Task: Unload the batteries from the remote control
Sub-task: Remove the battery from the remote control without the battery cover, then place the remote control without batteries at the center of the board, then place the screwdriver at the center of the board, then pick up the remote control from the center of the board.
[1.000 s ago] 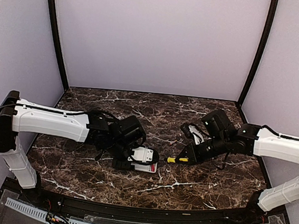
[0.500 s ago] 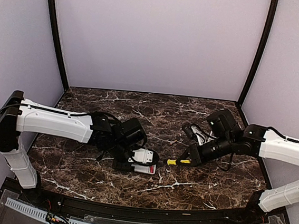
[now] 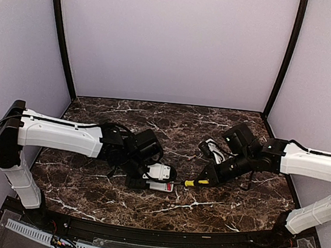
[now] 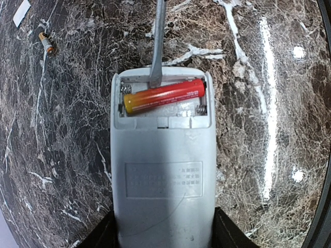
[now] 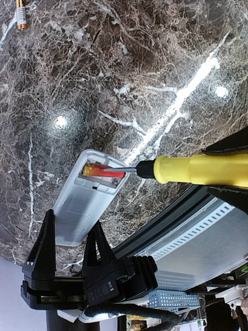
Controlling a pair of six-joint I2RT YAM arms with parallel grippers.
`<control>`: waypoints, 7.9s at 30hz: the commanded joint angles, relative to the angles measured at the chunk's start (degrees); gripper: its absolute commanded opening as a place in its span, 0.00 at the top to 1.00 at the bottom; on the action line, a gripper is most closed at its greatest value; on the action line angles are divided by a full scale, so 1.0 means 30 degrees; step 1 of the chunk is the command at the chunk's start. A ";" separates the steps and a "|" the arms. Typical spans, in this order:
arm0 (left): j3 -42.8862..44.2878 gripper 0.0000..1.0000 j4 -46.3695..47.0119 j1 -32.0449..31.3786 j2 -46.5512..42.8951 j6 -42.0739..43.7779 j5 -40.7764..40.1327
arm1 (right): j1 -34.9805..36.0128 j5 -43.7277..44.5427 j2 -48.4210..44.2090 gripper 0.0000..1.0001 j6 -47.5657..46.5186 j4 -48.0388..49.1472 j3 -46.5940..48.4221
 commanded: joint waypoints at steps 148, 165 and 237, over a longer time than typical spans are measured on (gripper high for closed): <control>-0.2403 0.10 0.4570 0.7326 -0.2149 -1.6302 0.2396 | -0.2527 0.4310 0.0179 1.00 0.3794 0.9303 -0.5495; -0.0877 0.10 0.5097 1.3013 -0.5847 -1.2457 0.5645 | -0.2538 0.6013 0.2203 0.47 0.4201 0.7534 -0.4461; -0.1952 0.10 0.5837 1.5837 -0.8731 -1.1851 0.6553 | -0.7614 1.3141 0.7546 0.69 0.5782 0.0135 0.2322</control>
